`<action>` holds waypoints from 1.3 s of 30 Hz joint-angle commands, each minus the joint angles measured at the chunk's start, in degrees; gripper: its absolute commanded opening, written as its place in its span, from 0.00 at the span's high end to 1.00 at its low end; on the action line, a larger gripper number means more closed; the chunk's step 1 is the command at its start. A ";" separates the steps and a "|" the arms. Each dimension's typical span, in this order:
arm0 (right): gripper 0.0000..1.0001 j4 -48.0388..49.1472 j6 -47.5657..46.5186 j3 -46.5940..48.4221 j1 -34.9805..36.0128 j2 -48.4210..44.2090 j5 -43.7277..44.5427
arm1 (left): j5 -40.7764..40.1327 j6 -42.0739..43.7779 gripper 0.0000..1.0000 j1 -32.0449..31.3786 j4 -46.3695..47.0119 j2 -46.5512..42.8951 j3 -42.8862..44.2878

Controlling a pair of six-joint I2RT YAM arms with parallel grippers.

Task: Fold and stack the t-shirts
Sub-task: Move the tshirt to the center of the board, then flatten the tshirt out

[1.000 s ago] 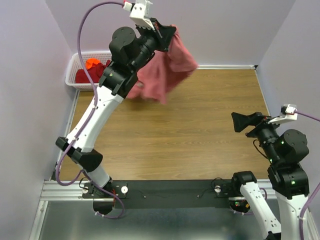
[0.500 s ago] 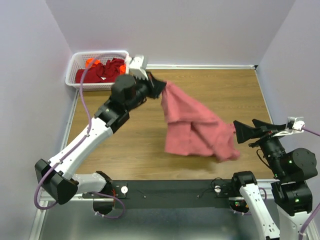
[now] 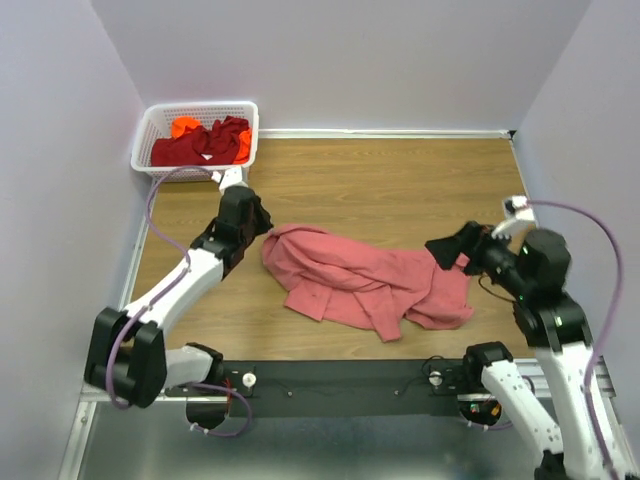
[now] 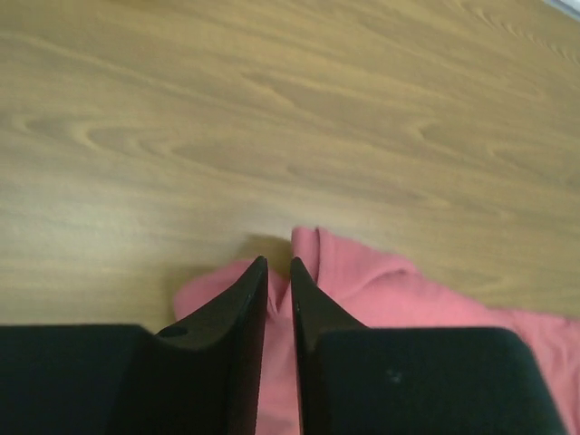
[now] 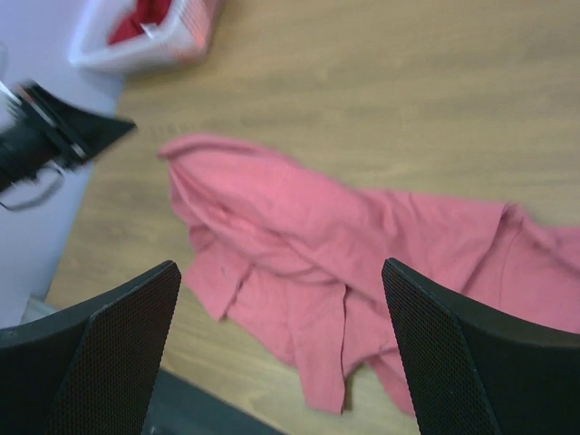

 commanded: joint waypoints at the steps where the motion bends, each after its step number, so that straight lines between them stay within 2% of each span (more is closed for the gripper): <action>1: 0.00 -1.76 1.13 -2.19 0.26 11.87 -6.01 | 1.92 5.64 0.83 3.78 3.81 7.96 7.89; 2: 0.00 -1.76 0.78 -2.54 0.34 14.34 -7.05 | 2.54 6.70 0.91 4.30 3.81 9.89 9.74; 5: 0.00 -1.85 -0.62 -2.46 0.43 25.05 -8.21 | 7.01 9.26 0.94 5.01 5.39 20.53 21.31; 7: 0.00 -1.76 -1.15 -2.19 0.96 27.44 -8.12 | 10.00 9.88 0.94 5.01 4.61 24.57 26.34; 10: 0.00 -1.67 -1.33 -1.49 4.90 31.22 -5.67 | 17.21 9.53 0.83 4.75 4.16 29.07 32.25; 11: 0.00 -1.41 -1.15 -1.14 9.00 32.19 -2.79 | 17.31 9.18 0.69 4.49 4.16 28.99 31.65; 13: 0.02 -1.06 -0.45 -0.35 13.77 36.31 0.74 | 16.09 9.18 0.55 3.96 4.16 27.41 29.28; 14: 0.02 -0.88 -0.28 0.35 16.14 38.25 2.41 | 15.21 9.18 0.44 3.43 2.95 26.19 27.53; 17: 0.07 0.52 -0.10 4.92 28.69 45.61 10.92 | 12.66 8.56 0.31 2.47 2.58 17.77 19.10; 20: 0.11 1.32 -2.81 11.57 34.16 52.75 15.24 | 9.42 8.03 0.25 1.85 1.44 10.39 10.66; 22: 0.15 1.23 -6.41 14.84 38.39 59.43 20.08 | 7.13 7.77 0.23 1.23 -0.48 6.51 5.75; 27: 0.21 1.49 -13.96 24.33 42.18 69.28 25.10 | 2.03 5.32 0.23 0.62 -5.41 -5.09 -1.48; 33: 0.25 2.02 -17.94 28.83 42.79 76.75 22.20 | 0.35 1.62 0.23 -0.17 -10.69 -13.28 -5.71; 39: 0.46 2.55 -19.08 29.36 43.15 78.96 19.22 | -0.09 -0.67 0.23 -0.52 -13.06 -16.72 -7.73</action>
